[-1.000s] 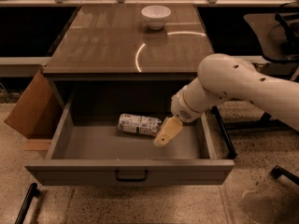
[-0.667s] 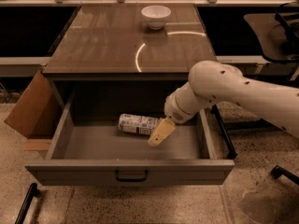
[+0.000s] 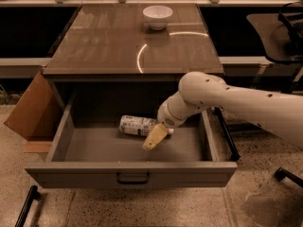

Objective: Pick blue plastic bottle from top drawer and place on counter

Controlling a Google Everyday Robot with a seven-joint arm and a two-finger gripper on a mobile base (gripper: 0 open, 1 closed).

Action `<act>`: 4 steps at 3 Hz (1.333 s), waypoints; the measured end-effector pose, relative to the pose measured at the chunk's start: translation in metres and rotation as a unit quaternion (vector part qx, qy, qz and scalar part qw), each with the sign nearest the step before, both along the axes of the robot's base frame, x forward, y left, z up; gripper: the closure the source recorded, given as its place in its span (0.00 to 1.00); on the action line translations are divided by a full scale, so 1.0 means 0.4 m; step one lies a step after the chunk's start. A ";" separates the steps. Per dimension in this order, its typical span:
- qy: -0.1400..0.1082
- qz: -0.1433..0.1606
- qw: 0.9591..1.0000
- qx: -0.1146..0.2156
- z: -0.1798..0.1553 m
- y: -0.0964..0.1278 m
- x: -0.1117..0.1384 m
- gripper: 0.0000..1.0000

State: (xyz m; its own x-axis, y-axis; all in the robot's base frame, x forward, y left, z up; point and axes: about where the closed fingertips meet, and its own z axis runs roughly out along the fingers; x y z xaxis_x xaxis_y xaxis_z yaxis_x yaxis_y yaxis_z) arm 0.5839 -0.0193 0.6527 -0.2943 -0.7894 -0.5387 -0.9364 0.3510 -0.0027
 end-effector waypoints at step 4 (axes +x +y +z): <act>0.021 0.041 0.999 0.006 -0.070 0.106 0.017 0.44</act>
Offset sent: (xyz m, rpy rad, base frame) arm 0.0129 0.0424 -0.0230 0.0083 0.0242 0.0745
